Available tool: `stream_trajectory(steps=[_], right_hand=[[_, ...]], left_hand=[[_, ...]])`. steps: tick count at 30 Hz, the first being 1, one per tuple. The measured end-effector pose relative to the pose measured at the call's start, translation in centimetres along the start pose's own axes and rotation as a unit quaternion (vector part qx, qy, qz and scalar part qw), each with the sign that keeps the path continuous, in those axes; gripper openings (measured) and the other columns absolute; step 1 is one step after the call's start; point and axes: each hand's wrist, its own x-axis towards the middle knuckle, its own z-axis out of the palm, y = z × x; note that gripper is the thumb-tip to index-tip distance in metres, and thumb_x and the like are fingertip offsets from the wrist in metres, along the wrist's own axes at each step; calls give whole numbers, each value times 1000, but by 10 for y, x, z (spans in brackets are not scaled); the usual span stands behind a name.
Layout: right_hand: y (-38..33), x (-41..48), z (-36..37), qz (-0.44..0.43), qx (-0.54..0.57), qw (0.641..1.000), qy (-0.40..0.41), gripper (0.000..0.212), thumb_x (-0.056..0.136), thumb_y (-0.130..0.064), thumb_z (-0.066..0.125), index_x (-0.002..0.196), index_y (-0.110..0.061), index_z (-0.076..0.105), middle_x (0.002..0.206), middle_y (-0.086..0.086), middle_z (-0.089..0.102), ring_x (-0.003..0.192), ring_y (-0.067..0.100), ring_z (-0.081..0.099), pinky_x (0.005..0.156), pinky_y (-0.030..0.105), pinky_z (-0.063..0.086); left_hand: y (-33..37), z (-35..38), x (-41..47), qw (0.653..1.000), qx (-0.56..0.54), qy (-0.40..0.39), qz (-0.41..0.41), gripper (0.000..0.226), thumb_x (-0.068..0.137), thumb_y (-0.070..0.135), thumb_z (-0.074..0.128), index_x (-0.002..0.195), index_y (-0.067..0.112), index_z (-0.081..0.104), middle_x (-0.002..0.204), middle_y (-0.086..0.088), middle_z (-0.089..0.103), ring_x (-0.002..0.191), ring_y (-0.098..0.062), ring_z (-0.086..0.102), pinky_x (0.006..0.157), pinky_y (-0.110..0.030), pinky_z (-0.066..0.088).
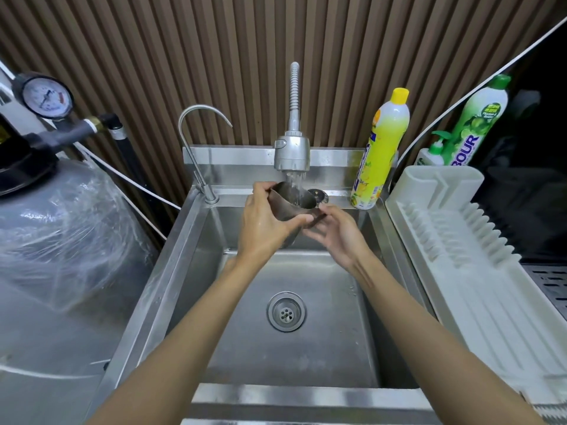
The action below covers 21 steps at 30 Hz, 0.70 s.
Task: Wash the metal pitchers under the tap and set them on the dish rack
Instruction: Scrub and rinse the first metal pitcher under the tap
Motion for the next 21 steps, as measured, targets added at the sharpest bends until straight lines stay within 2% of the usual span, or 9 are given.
stream_trajectory(steps=[2,5,8,11,13,16,18,21], right_hand=[[3,-5,-2,5,-18,1000,7,18,94,-12,46,80,-14,57,82,5,68,73,16,68,77,41,56],[-6,-15,-2,2,-66,998,12,14,94,-17,49,90,-13,62,87,2,71,77,17,71,69,37,59],[-31,-22,2,-19,-168,985,40,12,92,-18,54,89,-13,65,90,1,72,74,14,72,60,32,58],[-66,-26,12,-17,-309,950,46,10,89,-19,60,81,-15,64,87,0,70,67,13,69,46,24,51],[-85,-26,18,-11,-393,919,36,13,87,-20,62,75,-15,61,86,2,70,67,16,66,48,25,46],[-101,-26,24,-33,-449,893,26,18,85,-20,64,68,-16,59,86,7,68,69,19,58,56,26,39],[-104,-24,27,-60,-474,878,33,23,84,-20,66,64,-17,54,82,11,65,69,18,54,58,27,39],[-99,-20,30,-104,-505,857,12,26,85,-15,64,63,-17,51,82,4,67,70,14,55,58,23,43]], left_hand=[[2,-4,-5,999,35,10,11,81,55,51,82,118,18,43,113,-5,60,105,-18,55,84,-25,43],[11,-4,-11,998,43,46,5,78,52,62,77,109,19,46,101,-1,65,95,-16,58,80,-29,46],[13,1,-11,995,-42,40,-85,72,47,65,78,94,21,45,90,1,68,92,-16,62,81,-31,51],[13,8,-15,967,-159,17,-196,71,33,69,77,80,21,52,87,-1,70,90,-19,68,82,-42,55],[17,15,-22,940,-243,-8,-241,59,44,59,83,79,17,60,86,-4,72,83,-21,70,74,-44,59],[27,23,-28,900,-351,-41,-254,22,72,24,77,78,16,59,77,0,70,76,-13,67,64,-42,60],[28,25,-26,872,-416,-62,-252,19,78,15,72,88,13,56,84,1,70,85,-13,65,69,-48,59],[20,29,-19,833,-491,-84,-241,35,82,6,65,114,10,51,108,-1,64,101,-12,60,82,-55,52]])
